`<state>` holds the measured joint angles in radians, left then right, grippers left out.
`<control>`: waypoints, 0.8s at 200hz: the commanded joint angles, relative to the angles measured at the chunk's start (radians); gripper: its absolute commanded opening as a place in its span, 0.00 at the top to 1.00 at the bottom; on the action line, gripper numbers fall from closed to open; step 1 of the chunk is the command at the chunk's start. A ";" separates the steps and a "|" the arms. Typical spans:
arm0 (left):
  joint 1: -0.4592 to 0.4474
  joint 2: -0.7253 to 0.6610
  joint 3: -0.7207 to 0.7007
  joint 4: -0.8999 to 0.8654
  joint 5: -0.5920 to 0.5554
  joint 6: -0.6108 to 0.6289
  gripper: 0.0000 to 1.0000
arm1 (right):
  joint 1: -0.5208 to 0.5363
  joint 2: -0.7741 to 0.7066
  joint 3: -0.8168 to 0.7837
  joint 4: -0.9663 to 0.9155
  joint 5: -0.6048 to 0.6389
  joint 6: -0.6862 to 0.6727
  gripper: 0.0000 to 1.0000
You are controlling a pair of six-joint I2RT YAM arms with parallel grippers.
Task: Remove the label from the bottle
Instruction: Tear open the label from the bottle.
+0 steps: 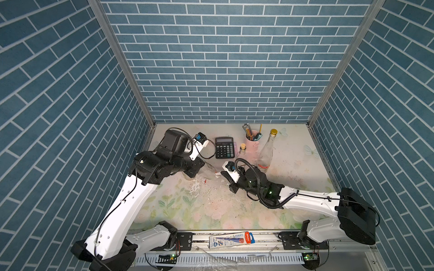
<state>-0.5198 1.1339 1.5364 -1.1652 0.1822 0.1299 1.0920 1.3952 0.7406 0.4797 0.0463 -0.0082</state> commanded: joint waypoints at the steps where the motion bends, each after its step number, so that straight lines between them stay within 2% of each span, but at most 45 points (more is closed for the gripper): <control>1: -0.003 -0.016 0.031 -0.021 -0.005 0.028 1.00 | -0.014 0.010 0.032 -0.006 0.041 -0.035 1.00; 68: -0.005 -0.023 0.018 -0.037 -0.002 0.036 1.00 | -0.017 -0.001 0.031 -0.015 0.056 -0.045 1.00; 99: -0.005 -0.024 0.008 -0.026 0.002 0.030 1.00 | -0.017 0.003 0.034 -0.022 0.018 -0.047 1.00; 160: -0.006 -0.019 -0.081 0.108 0.076 -0.037 1.00 | -0.015 0.032 0.006 0.023 -0.019 0.004 1.00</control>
<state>-0.5220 1.1294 1.4872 -1.1393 0.2176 0.1215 1.0855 1.4124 0.7422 0.4755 0.0307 -0.0078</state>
